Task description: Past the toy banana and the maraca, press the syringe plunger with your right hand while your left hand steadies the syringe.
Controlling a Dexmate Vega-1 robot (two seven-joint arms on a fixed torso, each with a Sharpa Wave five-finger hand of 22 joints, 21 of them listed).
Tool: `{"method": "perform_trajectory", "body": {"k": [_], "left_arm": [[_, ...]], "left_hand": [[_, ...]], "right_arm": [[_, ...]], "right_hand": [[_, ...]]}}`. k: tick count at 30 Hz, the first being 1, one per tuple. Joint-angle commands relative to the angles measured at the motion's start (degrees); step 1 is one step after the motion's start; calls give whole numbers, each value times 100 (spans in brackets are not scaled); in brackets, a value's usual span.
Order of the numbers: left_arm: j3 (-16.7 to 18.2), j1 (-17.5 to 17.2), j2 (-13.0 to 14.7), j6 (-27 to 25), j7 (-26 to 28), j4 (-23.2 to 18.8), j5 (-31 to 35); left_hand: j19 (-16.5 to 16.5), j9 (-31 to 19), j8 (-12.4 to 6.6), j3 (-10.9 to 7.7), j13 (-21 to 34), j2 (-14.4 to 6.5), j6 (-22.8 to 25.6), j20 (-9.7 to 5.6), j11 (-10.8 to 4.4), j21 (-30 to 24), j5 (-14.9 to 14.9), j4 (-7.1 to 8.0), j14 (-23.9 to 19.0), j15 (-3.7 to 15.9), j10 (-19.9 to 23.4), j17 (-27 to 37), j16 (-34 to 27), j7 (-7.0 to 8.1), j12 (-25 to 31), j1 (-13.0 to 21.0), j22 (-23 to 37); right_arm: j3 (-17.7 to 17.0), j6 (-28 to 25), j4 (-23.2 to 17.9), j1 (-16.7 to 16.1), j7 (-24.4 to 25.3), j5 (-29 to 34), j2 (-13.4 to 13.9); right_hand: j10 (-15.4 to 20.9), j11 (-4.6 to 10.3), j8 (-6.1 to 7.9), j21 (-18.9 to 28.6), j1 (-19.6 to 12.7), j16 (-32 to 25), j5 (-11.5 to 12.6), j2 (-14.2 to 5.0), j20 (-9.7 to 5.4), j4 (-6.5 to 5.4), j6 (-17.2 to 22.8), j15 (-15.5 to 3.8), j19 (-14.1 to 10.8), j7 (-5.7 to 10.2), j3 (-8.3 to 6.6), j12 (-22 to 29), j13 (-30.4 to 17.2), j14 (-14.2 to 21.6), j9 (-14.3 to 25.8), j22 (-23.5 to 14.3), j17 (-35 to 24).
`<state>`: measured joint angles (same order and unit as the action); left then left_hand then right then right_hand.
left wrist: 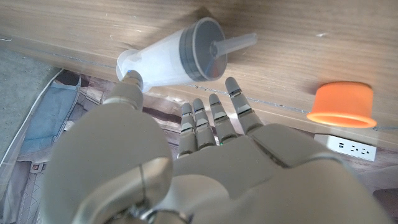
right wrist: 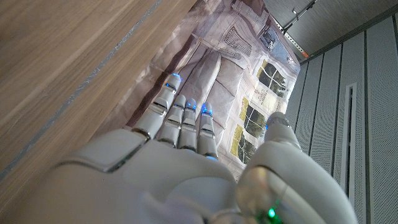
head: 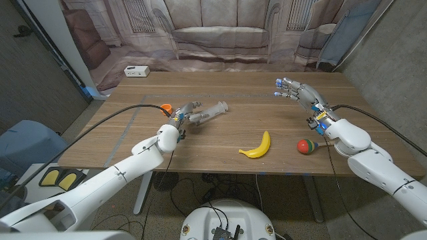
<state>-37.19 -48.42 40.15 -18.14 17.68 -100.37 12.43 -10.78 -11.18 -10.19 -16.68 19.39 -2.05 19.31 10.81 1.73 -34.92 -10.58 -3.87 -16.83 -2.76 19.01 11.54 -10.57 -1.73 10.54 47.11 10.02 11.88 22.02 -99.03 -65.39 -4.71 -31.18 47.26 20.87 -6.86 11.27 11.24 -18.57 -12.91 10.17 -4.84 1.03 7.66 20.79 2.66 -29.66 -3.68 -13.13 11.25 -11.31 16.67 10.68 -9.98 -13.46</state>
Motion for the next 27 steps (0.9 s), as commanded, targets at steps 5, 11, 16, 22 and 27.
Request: {"method": "perform_trajectory", "body": {"k": [5, 11, 16, 22, 27], "left_arm": [[316, -255, 53, 429, 296, -201, -196], [486, -352, 71, 679, 330, -230, -382], [610, -455, 129, 726, 443, -381, -366], [795, -570, 168, 1009, 522, -470, -476], [982, -645, 203, 1563, 400, -398, -793]], "left_hand": [[122, 8, -12, 77, -28, -56, -102, -26, 67, 94, 14, 108, 127, -2, -76, 9, -11, -72, 47, -240, 19], [180, 12, -20, 122, -61, -123, -150, -69, 148, 156, 17, 212, 177, -14, -119, 9, -28, -121, 58, -431, 21], [187, 15, -31, 150, -80, -134, -150, -62, 191, 179, 19, 253, 169, -30, -108, 5, -44, -148, 74, -520, 21], [173, 22, -38, 208, -120, -132, -168, -160, 206, 215, 25, 319, 142, -1, -69, -8, -69, -239, 103, -681, 19], [171, 26, -44, 244, -143, -126, -169, -229, 234, 239, 32, 356, 141, -27, -57, -15, -74, -246, 113, -775, 17]], "right_arm": [[47, -21, -27, 27, 45, 52, -45], [62, -19, -37, 51, 70, 67, -72], [78, -2, -17, 69, 67, 55, -104], [101, 9, 15, 84, 75, 23, -157], [127, -9, 16, 98, 108, -36, -232]], "right_hand": [[-2, -36, 8, 5, -31, 16, -9, -16, 17, 9, -27, 11, 18, 12, 35, 31, -23, -46, 17, -11, -17], [-30, -38, 2, -4, -36, 32, -9, -14, 20, 12, -39, 14, 46, 11, 36, 22, -24, -86, 18, -10, -16], [-35, -35, -8, -5, -39, 34, -8, -23, 6, 11, -66, 8, 51, 1, 34, 21, -24, -96, 18, -10, -16], [-55, -48, -25, -2, -55, 39, -6, -29, -23, 18, -112, -1, 49, -18, 28, 16, -25, -107, 18, -9, -13], [-82, 35, -64, -3, -5, 37, -13, -8, -17, -7, -244, -5, 63, 161, 56, 11, -24, -111, 16, -9, -18]]}}
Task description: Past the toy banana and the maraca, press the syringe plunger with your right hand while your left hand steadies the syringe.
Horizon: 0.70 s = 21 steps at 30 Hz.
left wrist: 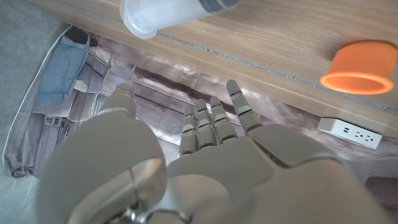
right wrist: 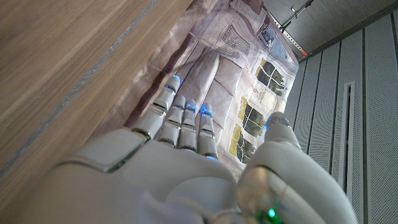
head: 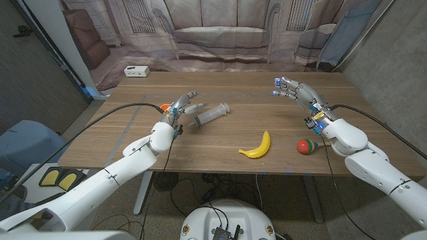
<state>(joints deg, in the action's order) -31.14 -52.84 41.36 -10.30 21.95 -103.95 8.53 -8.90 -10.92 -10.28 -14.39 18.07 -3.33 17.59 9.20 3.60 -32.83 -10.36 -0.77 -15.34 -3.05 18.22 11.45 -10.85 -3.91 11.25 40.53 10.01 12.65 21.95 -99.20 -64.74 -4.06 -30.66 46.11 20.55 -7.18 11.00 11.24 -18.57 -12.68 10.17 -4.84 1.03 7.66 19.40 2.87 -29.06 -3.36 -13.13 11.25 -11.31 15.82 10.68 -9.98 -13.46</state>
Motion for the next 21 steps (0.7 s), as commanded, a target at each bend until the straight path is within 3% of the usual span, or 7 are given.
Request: {"method": "perform_trajectory", "body": {"k": [1, 4, 7, 9, 21], "left_arm": [[406, -214, 89, 862, -44, -27, -439], [512, -256, 126, 1087, -141, -6, -597], [632, -298, 138, 1342, -264, 44, -828], [702, -320, 135, 1498, -320, 81, -948], [968, -385, 174, 1978, -691, 193, -1422]], "left_hand": [[2, 2, -36, 32, -20, 11, -3, -44, 61, 48, 15, 61, -2, -12, 15, -8, -45, -40, 41, -155, 17], [9, 4, -31, 60, -35, 24, -24, -25, 99, 66, 21, 85, 9, -17, 7, -12, -44, -61, 41, -219, 16], [10, 5, -30, 77, -44, 33, -33, -23, 104, 77, 25, 99, 20, -30, 8, -14, -41, -66, 42, -258, 16], [15, 6, -24, 97, -54, 42, -55, -18, 134, 90, 29, 117, 24, -34, 0, -16, -42, -63, 41, -303, 16], [70, 19, 20, 206, -128, 84, -264, -84, 151, 191, 42, 216, 124, -67, -72, -32, -19, -101, 26, -567, 13]], "right_arm": [[56, -14, 34, 37, 37, -110, -128], [73, -21, 54, 46, 5, -217, -183], [95, 9, 92, 64, -34, -289, -241], [109, 20, 107, 75, -35, -310, -274], [250, 61, 214, 176, -82, -372, -453]], "right_hand": [[-48, 64, -38, -8, 3, 16, -14, -8, -14, -12, -112, -26, 16, 143, 59, 12, -24, -29, 16, -9, -19], [-160, 57, -14, -49, 49, 73, -14, 13, -2, -30, -93, 7, 155, 179, 82, -21, -24, -180, 15, -9, -19], [-231, 17, 148, -50, 58, 106, -8, -5, -32, -33, 333, 8, 248, 7, 81, -14, -28, -298, 37, -7, -7], [-249, 4, 176, -56, 60, 114, -8, -9, -36, -33, 419, 15, 287, -27, 81, -12, -30, -333, 46, -7, -4], [-323, 6, -85, -22, 95, 100, -3, -11, -88, -44, -265, -15, 291, -36, 91, -8, -35, -370, 39, -1, 4]]}}
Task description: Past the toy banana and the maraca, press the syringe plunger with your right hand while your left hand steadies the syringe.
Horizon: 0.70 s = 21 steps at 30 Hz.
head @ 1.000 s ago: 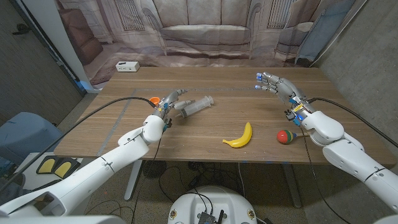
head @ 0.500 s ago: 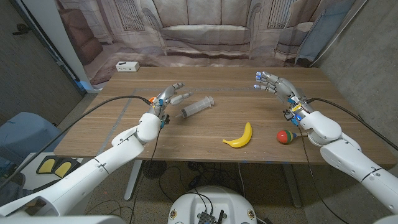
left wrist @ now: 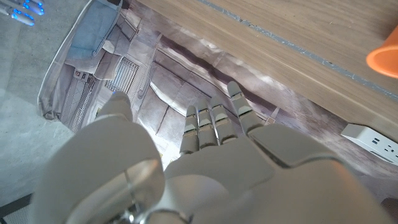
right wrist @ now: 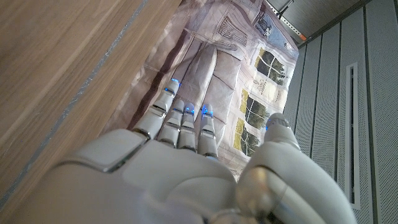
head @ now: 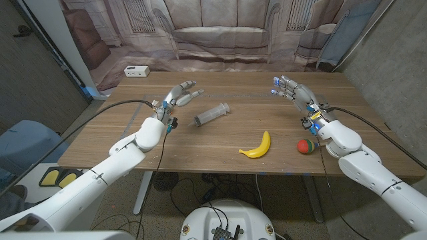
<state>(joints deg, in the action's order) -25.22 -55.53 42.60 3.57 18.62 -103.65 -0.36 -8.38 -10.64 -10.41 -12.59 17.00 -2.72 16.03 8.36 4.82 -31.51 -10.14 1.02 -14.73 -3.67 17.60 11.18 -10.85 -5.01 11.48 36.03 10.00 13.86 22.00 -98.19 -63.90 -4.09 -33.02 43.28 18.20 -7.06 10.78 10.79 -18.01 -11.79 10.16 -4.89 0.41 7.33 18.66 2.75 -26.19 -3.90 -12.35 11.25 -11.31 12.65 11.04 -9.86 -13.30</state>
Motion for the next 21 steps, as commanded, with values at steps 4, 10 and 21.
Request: {"method": "perform_trajectory", "body": {"k": [4, 10, 21], "left_arm": [[419, -139, -86, 831, -412, 309, -758], [449, -103, -246, 1147, -623, 561, -1121], [519, -53, -366, 1549, -1173, 927, -1842]], "left_hand": [[41, -3, 68, 65, -62, 32, -311, -11, 76, 112, 20, 72, 99, -46, -68, -14, -16, 20, -9, -223, 13], [111, 7, 75, 102, -116, 50, -540, -70, 112, 200, 18, 89, 199, -72, -199, -28, 8, -77, -40, -316, 10], [530, 24, 46, 173, -252, 82, -786, -291, 170, 529, 15, 105, 595, -161, -601, -50, 69, -153, -93, -500, 0]], "right_arm": [[168, -43, 136, 126, -50, -179, -198], [212, -122, 189, 148, 37, -266, -310], [269, -11, 451, 212, -138, -633, -590]], "right_hand": [[-271, -41, -110, -17, 48, 59, 4, -17, -92, -16, -522, 13, 136, 68, 5, -51, -37, -220, -7, -7, -5], [-462, 1, -114, -28, 106, 75, 4, 28, -92, -30, -871, 17, 256, 141, 36, -74, -34, -362, -19, -2, -1], [-815, -62, 3, -47, 208, 121, 11, 138, -97, -38, -696, 77, 579, -169, 111, -90, -9, -731, -39, -1, 27]]}}
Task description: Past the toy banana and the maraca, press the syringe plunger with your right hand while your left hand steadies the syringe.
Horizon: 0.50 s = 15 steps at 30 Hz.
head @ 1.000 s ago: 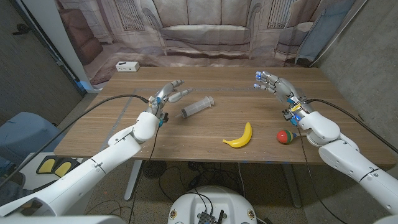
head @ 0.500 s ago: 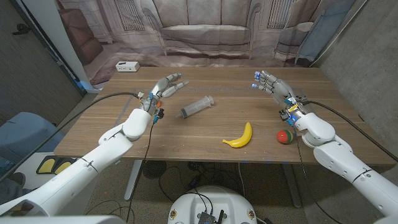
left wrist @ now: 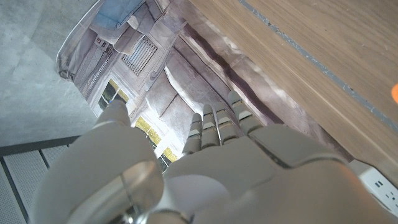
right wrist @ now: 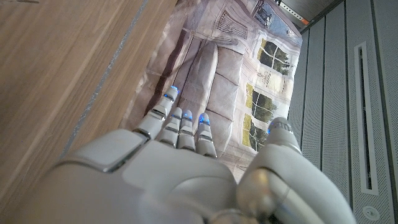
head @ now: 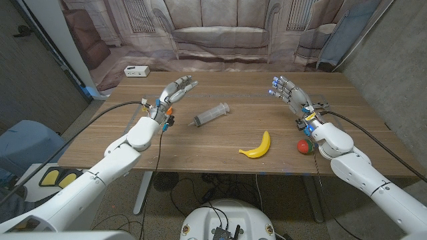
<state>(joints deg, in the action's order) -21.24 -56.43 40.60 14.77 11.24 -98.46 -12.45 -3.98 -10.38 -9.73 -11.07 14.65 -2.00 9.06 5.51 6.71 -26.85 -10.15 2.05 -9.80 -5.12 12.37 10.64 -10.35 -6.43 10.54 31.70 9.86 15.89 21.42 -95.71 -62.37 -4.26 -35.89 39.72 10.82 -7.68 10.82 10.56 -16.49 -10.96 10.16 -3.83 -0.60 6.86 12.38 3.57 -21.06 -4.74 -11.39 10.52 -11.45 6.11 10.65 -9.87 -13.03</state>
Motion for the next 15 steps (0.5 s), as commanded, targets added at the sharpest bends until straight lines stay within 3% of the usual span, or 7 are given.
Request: {"method": "perform_trajectory", "body": {"k": [1, 8, 10, 15], "left_arm": [[127, 45, -169, 445, -464, 432, -667], [151, 155, -243, 568, -811, 679, -1089], [144, 187, -291, 603, -888, 772, -1197], [108, 236, -362, 564, -854, 917, -1216]], "left_hand": [[94, -2, -23, 24, -19, 13, -94, -7, -18, 69, 15, 4, 111, -21, -84, 3, 19, -11, 2, -73, 14], [176, 4, -22, 68, -67, 39, -204, -50, -52, 165, 14, 21, 219, -27, -240, 1, 11, -123, -4, -167, 14], [203, 6, -23, 82, -85, 47, -240, -110, -41, 201, 12, 26, 275, -54, -278, -1, 14, -151, 3, -198, 13], [221, 8, -32, 93, -101, 52, -250, -147, -38, 231, 10, 29, 316, -67, -317, -2, 14, -167, 6, -224, 12]], "right_arm": [[65, 52, 216, 58, -120, -352, -241], [44, 67, 332, 31, -157, -545, -344], [37, 84, 435, 50, -254, -660, -388], [15, 142, 609, 92, -401, -765, -426]], "right_hand": [[-94, 0, -21, -22, 67, 34, 10, 45, 3, 8, -120, -11, 76, -86, 24, -16, 7, -87, 0, 1, 2], [-178, 33, -60, -36, 119, 37, 14, 100, -7, 1, -300, -56, 201, 2, 63, -9, 18, -196, -5, 2, 12], [-263, 5, 69, -39, 154, 44, 21, 132, -31, -1, 11, -101, 327, 101, 90, -5, 27, -316, -6, 1, 26], [-354, 20, 62, -26, 175, 30, 26, 141, -37, -3, 51, -100, 396, 53, 104, -2, 33, -380, -5, 0, 37]]}}
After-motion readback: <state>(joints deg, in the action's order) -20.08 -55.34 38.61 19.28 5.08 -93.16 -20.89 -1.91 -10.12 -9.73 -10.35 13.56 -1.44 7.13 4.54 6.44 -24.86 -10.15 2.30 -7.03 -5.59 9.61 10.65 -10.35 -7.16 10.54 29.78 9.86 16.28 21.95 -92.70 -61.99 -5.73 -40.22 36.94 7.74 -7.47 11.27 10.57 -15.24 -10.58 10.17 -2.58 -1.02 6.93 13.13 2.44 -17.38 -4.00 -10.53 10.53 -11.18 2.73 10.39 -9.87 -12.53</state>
